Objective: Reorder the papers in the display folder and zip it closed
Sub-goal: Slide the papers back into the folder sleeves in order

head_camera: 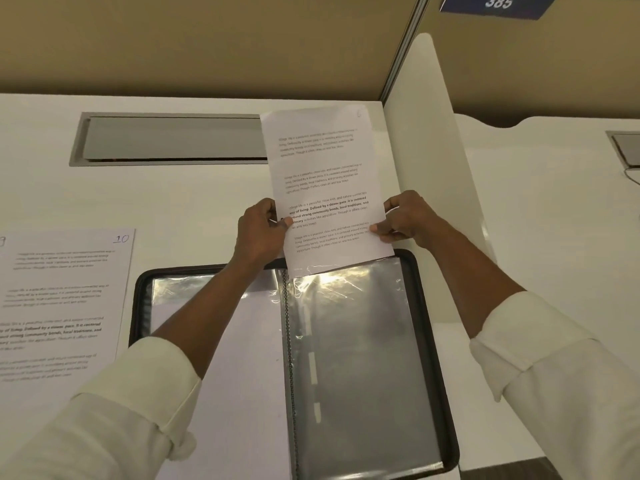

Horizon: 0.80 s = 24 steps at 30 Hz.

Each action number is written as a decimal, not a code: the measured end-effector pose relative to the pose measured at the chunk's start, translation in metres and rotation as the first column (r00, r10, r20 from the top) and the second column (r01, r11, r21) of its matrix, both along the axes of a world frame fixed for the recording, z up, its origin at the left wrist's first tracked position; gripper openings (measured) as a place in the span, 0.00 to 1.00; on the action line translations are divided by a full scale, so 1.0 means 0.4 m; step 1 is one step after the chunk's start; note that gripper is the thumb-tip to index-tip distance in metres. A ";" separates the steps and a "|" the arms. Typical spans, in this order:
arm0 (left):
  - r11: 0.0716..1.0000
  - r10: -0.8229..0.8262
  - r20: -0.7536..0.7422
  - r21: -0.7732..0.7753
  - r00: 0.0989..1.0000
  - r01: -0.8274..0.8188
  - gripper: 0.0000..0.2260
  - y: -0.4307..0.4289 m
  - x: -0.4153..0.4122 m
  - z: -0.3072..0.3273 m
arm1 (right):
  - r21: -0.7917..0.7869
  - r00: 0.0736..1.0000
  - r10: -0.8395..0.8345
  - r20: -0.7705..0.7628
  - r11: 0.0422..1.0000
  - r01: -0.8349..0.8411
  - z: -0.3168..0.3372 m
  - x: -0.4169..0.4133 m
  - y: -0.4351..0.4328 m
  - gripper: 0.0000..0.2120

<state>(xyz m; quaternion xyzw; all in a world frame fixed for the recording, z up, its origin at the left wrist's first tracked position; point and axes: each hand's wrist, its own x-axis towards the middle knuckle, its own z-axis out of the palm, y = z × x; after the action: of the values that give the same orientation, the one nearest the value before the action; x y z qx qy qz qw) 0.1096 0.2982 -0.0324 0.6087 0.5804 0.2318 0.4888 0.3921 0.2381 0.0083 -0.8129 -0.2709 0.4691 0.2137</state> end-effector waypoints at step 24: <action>0.983 -0.025 0.197 -0.172 0.980 0.060 0.22 -0.067 -0.013 -0.025 | 0.175 0.972 -0.195 -0.128 0.961 0.215 -0.042 -0.007 -0.073 0.13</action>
<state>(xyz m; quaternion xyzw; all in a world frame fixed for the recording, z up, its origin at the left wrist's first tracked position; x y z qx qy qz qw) 0.1045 0.2714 -0.0423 0.5496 0.5350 0.2271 0.6002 0.3894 0.2089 -0.0086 -0.7858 -0.2159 0.4609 0.3513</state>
